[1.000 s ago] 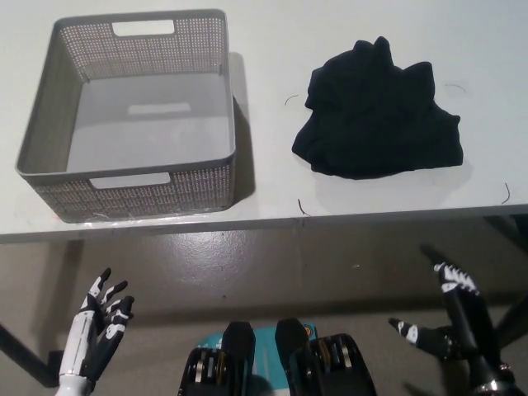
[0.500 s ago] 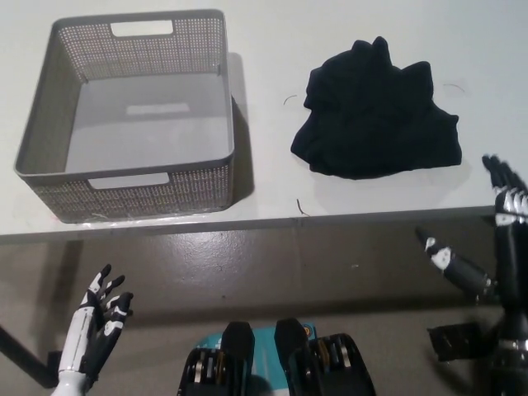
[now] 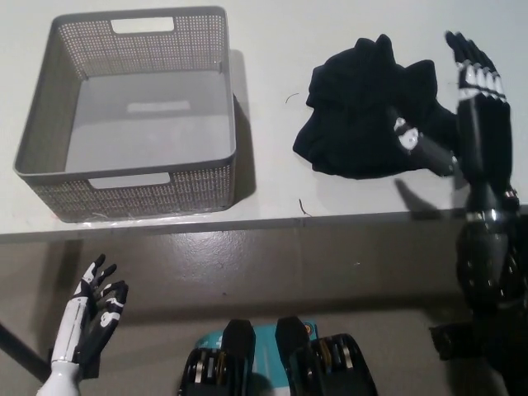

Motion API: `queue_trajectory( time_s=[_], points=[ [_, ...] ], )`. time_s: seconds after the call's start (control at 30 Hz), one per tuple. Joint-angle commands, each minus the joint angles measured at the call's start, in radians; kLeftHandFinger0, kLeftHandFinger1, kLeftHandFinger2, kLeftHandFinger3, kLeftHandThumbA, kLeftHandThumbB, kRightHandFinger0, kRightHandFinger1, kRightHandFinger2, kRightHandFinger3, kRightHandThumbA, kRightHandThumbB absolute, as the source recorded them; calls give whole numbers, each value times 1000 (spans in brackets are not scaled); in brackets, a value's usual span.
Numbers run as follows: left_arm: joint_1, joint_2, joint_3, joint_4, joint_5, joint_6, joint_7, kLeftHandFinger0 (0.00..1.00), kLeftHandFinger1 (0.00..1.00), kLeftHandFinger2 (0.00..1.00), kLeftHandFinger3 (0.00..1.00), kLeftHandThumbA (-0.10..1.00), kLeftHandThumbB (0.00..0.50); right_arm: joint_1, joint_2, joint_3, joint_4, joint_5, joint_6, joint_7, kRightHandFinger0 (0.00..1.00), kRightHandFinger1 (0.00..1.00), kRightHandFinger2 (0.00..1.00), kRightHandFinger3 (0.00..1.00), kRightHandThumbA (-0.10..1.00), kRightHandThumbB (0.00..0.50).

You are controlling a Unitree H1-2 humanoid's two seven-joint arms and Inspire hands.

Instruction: Use the right hand to pick up a t shirt on the right hand side and place it into a contianer on the left side

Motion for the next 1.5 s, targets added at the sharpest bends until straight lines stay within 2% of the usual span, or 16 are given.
queue_trajectory(
  time_s=[0.0, 0.03, 0.1, 0.13, 0.27, 0.37, 0.47, 0.63, 0.9, 0.93, 1.0, 1.1, 1.17, 1.3, 1.47],
  points=[
    [-9, 14, -6, -26, -13, -39, -8, 733, 818, 935, 1000, 727, 232, -96, -40, 18, 93, -9, -15, 6, 1000, 1000, 1000, 1000, 748, 500],
    [-9, 13, -5, -27, -21, -39, -12, 736, 818, 929, 1000, 709, 219, -121, -51, 31, 144, -21, -16, 2, 1000, 1000, 1000, 1000, 769, 500],
    [-9, 12, -4, -26, -25, -39, -14, 745, 820, 921, 1000, 700, 228, -144, -61, 44, 190, -32, -7, 0, 1000, 1000, 1000, 1000, 784, 500],
    [-9, 12, -3, -23, -26, -39, -15, 757, 827, 931, 1000, 699, 232, -168, -69, 55, 248, -34, -3, -6, 1000, 1000, 1000, 1000, 752, 494],
    [-11, 14, -6, -21, -19, -39, -12, 755, 824, 926, 1000, 719, 244, -192, -93, 77, 346, -35, 0, -13, 1000, 1000, 1000, 1000, 809, 490],
    [-12, 13, -6, -21, -29, -39, -22, 756, 829, 927, 1000, 696, 234, -188, -107, 90, 377, -36, -4, -19, 1000, 1000, 1000, 1000, 815, 479],
    [-15, 12, -6, -24, -23, -39, -17, 749, 822, 918, 1000, 704, 241, -166, -125, 117, 354, -60, 7, -3, 1000, 1000, 1000, 1000, 813, 454],
    [-14, 15, -4, -25, -25, -39, -22, 754, 829, 921, 1000, 699, 241, -131, -147, 145, 309, -65, 26, 17, 1000, 1000, 1000, 1000, 873, 481],
    [-18, 21, -3, -26, -22, -39, -27, 753, 828, 926, 1000, 731, 264, -47, -170, 153, 161, -76, 80, 79, 1000, 1000, 1000, 1000, 897, 458],
    [-20, 23, -3, -24, -23, -39, -28, 750, 827, 922, 1000, 738, 273, -43, -170, 154, 150, -77, 86, 84, 1000, 1000, 1000, 1000, 898, 477],
    [-19, 24, -3, -25, -20, -39, -26, 747, 824, 918, 1000, 747, 272, -28, -170, 154, 126, -77, 94, 93, 1000, 1000, 1000, 1000, 893, 454],
    [-19, 23, -3, -24, -24, -39, -28, 743, 823, 915, 1000, 748, 275, -19, -168, 159, 123, -86, 97, 94, 1000, 1000, 1000, 1000, 894, 444],
    [-20, 22, -2, -18, -28, -39, -32, 747, 830, 926, 1000, 743, 279, -21, -166, 166, 135, -89, 105, 109, 1000, 1000, 1000, 1000, 942, 446],
    [-23, 27, -3, -20, -19, -39, -30, 744, 828, 929, 1000, 735, 264, -35, -155, 171, 159, -85, 113, 107, 1000, 1000, 1000, 1000, 946, 446],
    [-34, 29, -6, -18, -19, -39, -36, 741, 825, 924, 1000, 736, 273, -84, -142, 184, 224, -92, 111, 94, 1000, 1000, 1000, 1000, 954, 428]
  ],
)
